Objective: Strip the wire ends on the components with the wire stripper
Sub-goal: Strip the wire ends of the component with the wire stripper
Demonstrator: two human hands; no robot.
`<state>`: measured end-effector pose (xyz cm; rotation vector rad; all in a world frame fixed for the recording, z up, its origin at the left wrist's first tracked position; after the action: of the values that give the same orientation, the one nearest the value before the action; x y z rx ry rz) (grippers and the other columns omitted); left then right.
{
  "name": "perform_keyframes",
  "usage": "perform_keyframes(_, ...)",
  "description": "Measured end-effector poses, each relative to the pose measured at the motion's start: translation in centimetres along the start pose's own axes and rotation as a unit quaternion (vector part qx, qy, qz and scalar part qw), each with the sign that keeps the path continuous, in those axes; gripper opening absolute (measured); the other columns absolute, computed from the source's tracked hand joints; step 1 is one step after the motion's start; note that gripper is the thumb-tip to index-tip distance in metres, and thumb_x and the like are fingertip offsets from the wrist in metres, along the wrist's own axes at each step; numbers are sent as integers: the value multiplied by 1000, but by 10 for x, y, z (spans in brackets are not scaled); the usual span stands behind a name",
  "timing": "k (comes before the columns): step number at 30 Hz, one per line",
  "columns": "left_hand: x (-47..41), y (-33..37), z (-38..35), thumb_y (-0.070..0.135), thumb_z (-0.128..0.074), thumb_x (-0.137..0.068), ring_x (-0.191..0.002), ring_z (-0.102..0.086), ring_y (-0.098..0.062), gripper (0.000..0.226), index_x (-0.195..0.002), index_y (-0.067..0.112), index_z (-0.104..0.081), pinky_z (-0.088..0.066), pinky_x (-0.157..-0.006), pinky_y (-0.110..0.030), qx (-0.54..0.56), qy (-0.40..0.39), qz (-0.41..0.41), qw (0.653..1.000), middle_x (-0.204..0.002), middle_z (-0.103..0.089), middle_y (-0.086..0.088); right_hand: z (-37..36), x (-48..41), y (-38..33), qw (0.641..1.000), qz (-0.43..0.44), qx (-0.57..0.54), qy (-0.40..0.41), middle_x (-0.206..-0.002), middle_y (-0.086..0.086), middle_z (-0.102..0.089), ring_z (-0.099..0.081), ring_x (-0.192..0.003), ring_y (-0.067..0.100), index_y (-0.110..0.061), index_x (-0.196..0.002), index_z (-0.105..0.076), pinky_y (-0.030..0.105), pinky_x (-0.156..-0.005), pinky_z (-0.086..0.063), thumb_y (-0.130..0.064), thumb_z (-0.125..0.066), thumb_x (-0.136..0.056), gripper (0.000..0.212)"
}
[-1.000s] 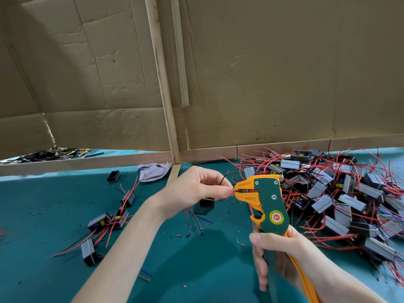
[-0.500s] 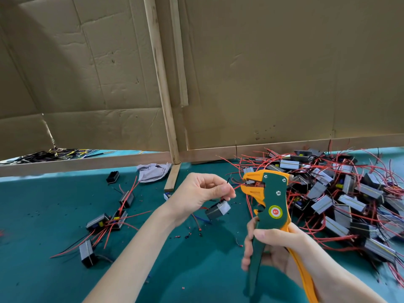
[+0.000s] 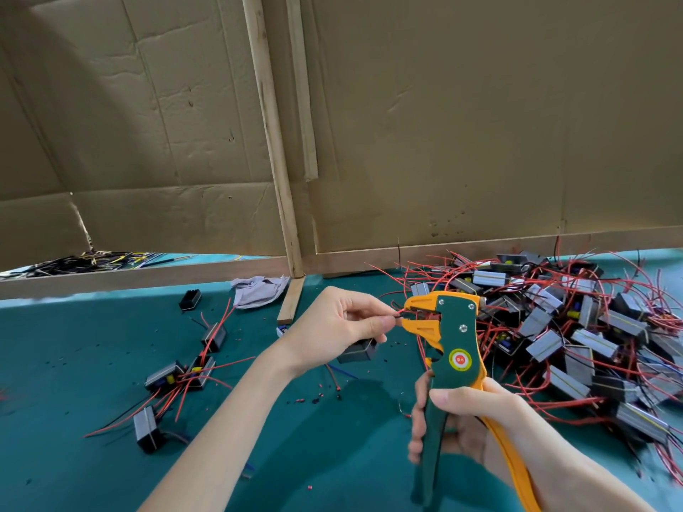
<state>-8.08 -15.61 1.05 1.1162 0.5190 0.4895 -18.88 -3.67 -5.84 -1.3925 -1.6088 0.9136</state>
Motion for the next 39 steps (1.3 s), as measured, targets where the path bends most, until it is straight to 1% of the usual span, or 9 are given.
perform_keyframes(6,2,4,1,18,-67,-89,-61,-57,-17,16,-79,28,-74,-43,-63,-25,-48,-20,6,999,-67,-67,1,0,1,-1,1000,-4,17,-9,-72,29,-58,-62,-66,43,2,-75,-65,49,-65,-55,-18,-77,-57,30)
perform_keyframes(10,1,6,2,18,-67,-90,-58,-57,-12,15,-79,27,-71,-44,-65,-27,-100,-24,2,995,-67,-67,1,0,2,-1,1000,-11,26,-10,-73,29,-59,-63,-66,42,3,-77,-64,48,-65,-55,-20,-78,-56,34)
perform_keyframes(14,2,9,4,19,-67,-90,-55,-50,-6,9,-84,18,-73,-37,-58,-15,-175,-22,-5,984,-67,-67,-1,-1,3,1,999,-17,39,4,-71,31,-59,-63,-63,41,5,-76,-64,47,-62,-56,-19,-79,-54,36)
perform_keyframes(17,4,13,5,21,-67,-90,-54,-46,-5,9,-87,17,-74,-34,-53,-12,-202,-23,-12,979,-66,-66,-1,-2,3,0,999,-16,47,13,-68,31,-58,-61,-60,40,3,-72,-64,47,-60,-55,-20,-79,-53,33)
perform_keyframes(21,5,17,5,26,-68,-89,-54,-45,-8,9,-84,21,-74,-34,-52,-14,-203,-22,-25,979,-66,-66,-3,-2,5,0,997,-15,66,25,-63,28,-56,-58,-53,36,-2,-64,-64,43,-56,-54,-24,-80,-54,29)
perform_keyframes(26,5,18,5,25,-70,-87,-64,-56,-11,9,-85,18,-75,-43,-66,-29,-175,-27,-25,984,-70,-70,-6,-3,7,0,996,-10,78,30,-54,24,-54,-54,-43,32,-4,-58,-61,37,-50,-50,-27,-82,-55,32)
perform_keyframes(30,5,17,7,23,-72,-85,-66,-60,-10,6,-85,19,-76,-46,-69,-23,-151,-33,-10,988,-72,-72,-5,-7,8,1,996,2,84,33,-50,23,-52,-52,-40,30,-3,-56,-59,35,-47,-48,-29,-82,-54,35)
perform_keyframes(34,7,15,10,16,-73,-84,-64,-59,-6,8,-80,23,-76,-44,-63,-12,-115,-44,1,992,-71,-72,-3,-10,10,3,995,-6,92,34,-46,20,-51,-52,-37,29,-2,-50,-58,32,-45,-48,-29,-81,-55,36)
perform_keyframes(39,4,8,9,16,-73,-84,-64,-58,-6,5,-83,19,-77,-46,-64,-19,-141,-24,13,990,-71,-71,-2,-1,8,6,988,-4,117,101,-42,17,-44,-45,-32,26,-5,-47,-50,29,-41,-43,-36,-76,-55,41)
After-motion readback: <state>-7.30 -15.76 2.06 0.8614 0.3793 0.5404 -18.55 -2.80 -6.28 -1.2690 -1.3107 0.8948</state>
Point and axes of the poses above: each hand's wrist, its own x-axis away from the middle knuckle, its own z-axis out of the back of the hand, y = z × x, the point moved 5 cm from there along -x, towards the middle knuckle
